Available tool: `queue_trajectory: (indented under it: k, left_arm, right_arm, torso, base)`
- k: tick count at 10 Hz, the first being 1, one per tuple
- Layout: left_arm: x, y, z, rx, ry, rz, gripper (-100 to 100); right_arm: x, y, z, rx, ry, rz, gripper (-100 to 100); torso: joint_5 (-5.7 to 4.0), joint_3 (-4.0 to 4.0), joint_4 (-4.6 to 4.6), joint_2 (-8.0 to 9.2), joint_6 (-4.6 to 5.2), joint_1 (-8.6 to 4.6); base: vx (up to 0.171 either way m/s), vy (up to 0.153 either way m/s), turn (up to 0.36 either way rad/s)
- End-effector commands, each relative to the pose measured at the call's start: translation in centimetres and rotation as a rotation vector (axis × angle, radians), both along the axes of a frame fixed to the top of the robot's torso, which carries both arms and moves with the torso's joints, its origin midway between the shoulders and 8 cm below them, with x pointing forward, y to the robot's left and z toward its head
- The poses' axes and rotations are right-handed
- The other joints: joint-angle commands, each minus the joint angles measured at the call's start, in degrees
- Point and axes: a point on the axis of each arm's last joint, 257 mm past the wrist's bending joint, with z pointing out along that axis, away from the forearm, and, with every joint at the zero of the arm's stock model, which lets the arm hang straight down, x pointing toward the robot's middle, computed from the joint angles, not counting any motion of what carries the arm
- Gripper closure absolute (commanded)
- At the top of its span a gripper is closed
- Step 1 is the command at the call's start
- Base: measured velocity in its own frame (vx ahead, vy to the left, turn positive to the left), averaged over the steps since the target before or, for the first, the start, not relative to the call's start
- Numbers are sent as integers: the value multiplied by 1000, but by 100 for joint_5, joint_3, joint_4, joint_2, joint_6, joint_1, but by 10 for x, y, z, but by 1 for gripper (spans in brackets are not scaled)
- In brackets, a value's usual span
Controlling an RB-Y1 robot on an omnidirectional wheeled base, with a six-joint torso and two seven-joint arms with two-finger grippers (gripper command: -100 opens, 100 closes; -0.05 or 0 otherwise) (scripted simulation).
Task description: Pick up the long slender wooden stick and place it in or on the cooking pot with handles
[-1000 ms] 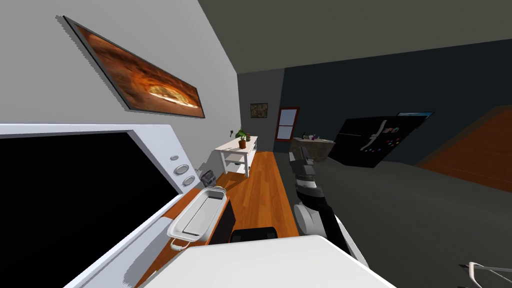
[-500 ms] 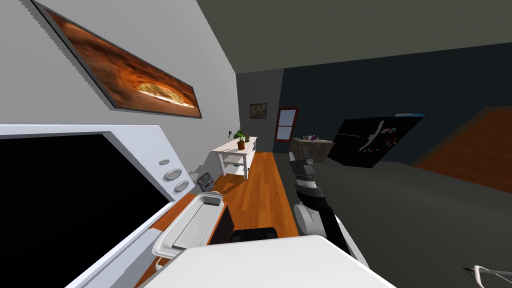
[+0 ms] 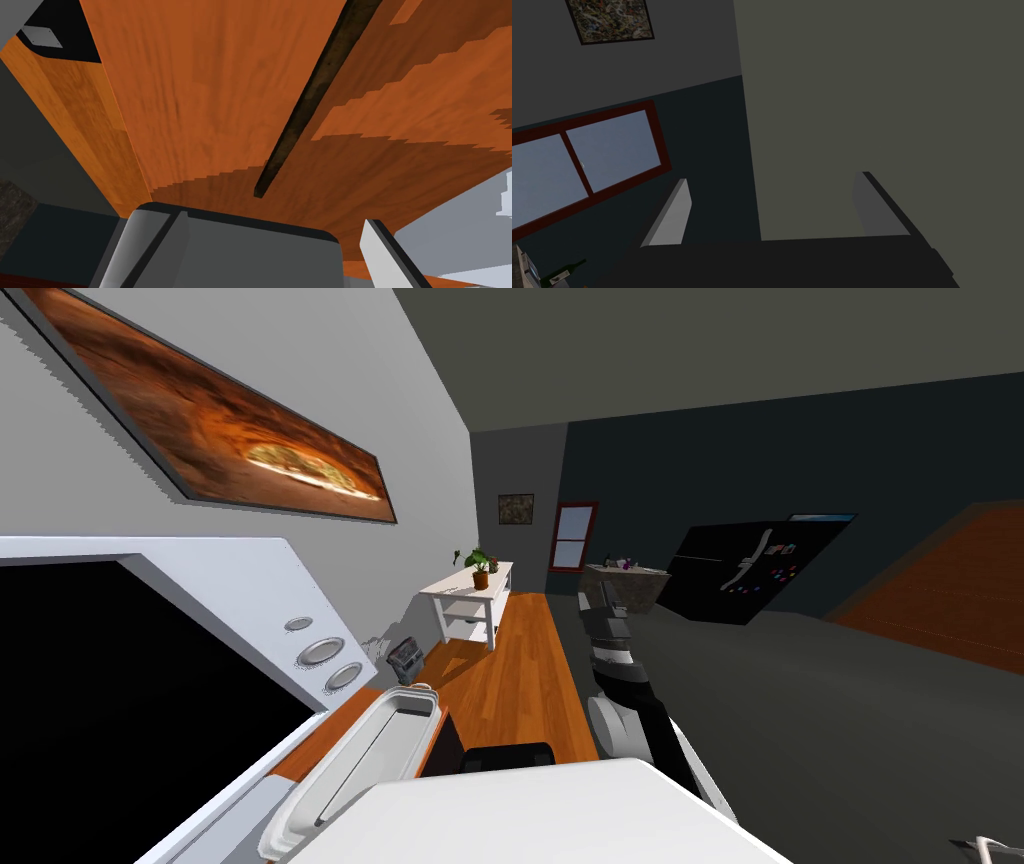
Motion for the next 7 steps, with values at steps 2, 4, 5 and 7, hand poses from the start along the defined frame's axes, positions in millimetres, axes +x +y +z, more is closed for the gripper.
queue_trajectory:
  k: [2,4,5,7]
  left_arm:
    - [-28,4,-7,24,81,-44,-100]
    - [-55,8,-15,42,160,-87,-100]
    - [-67,9,-18,48,193,-107,-100]
    - [-77,10,-21,53,227,-133,-100]
  right_arm:
    - [0,0,0,0,0,0,0]
    - [0,0,0,0,0,0,0]
    - [0,0,0,0,0,0,0]
    - [0,0,0,0,0,0,0]
  torso:
    - [-1,4,1,8,-1,-1]
    - [0,6,2,10,0,-3]
    - [-2,3,1,7,-1,-3]
    - [0,10,3,18,0,1]
  base:
    - [79,-4,0]
    - [98,-16,10]
    - [99,-2,22]
    - [54,-1,10]
